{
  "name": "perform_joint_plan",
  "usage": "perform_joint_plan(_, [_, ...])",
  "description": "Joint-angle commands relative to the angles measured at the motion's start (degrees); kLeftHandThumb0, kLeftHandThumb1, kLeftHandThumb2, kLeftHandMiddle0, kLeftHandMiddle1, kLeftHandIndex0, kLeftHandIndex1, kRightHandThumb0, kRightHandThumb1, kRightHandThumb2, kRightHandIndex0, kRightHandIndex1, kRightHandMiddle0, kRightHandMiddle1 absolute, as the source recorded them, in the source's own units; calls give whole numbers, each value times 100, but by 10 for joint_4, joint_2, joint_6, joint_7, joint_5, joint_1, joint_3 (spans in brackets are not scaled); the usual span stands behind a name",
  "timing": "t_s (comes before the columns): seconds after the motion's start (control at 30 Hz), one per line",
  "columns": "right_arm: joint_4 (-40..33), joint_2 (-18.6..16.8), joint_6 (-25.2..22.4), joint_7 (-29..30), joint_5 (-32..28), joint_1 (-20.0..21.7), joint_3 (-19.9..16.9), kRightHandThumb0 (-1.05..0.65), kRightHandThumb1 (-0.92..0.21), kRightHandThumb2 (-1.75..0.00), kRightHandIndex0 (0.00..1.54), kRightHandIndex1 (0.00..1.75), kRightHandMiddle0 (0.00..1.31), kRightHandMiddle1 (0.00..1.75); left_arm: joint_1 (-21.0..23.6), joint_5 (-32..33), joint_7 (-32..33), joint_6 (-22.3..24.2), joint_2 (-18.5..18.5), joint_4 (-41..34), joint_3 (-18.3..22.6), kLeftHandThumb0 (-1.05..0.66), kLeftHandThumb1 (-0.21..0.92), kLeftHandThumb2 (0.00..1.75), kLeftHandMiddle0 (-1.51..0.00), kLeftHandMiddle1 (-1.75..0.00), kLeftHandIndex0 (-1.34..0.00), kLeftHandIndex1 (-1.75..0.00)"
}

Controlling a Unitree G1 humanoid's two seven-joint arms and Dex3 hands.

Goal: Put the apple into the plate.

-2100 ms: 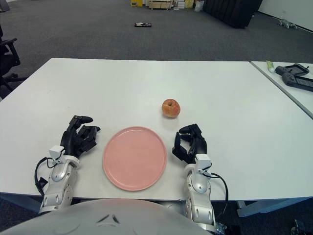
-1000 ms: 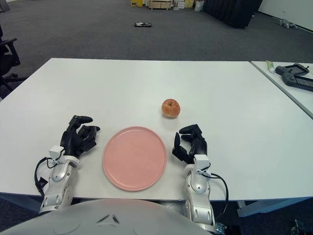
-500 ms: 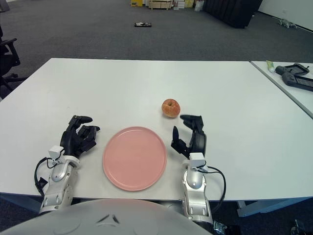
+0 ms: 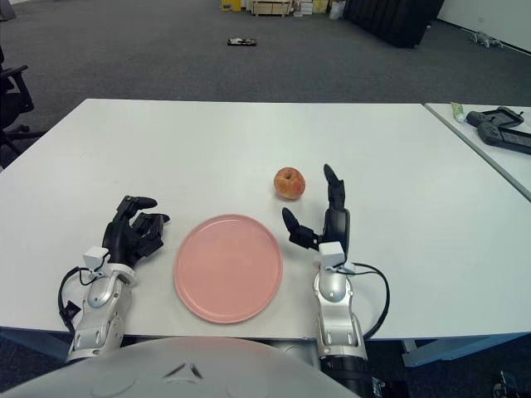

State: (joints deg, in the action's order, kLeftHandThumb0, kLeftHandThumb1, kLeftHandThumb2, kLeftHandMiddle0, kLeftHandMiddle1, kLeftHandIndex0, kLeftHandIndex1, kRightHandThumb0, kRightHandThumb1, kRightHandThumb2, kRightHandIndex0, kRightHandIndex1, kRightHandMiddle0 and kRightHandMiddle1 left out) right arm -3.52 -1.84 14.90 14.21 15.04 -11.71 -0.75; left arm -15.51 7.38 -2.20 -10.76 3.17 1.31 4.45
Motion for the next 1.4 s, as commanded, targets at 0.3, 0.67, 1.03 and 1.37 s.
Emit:
perform_joint_plan(0.3, [29,26,-155,-4,55,128,10,-61,-26,-87,0,0,0,0,1,-8,5,-4,2,16,1,-1,58,96,-44,-157,-30,-175])
perform_joint_plan(0.67, [249,70,-123,23,62,259,16,-85,-48,-59,0,0,0,0,-1,-3,0,-2,3,11,1,-1,60,96,-40,-165,-27,-175])
perform_joint_plan(1.03, [391,81,-152,38,65,348,36,-96,-62,-41,0,0,0,0,-1,-2,1,-1,2,8,3,-1,58,96,-45,-159,-28,-175])
perform_joint_plan(1.37, [508,82,-156,36,38,416,30,-93,-67,-41,0,0,0,0,-2,-1,2,-2,4,7,3,0,57,96,-47,-156,-30,-175])
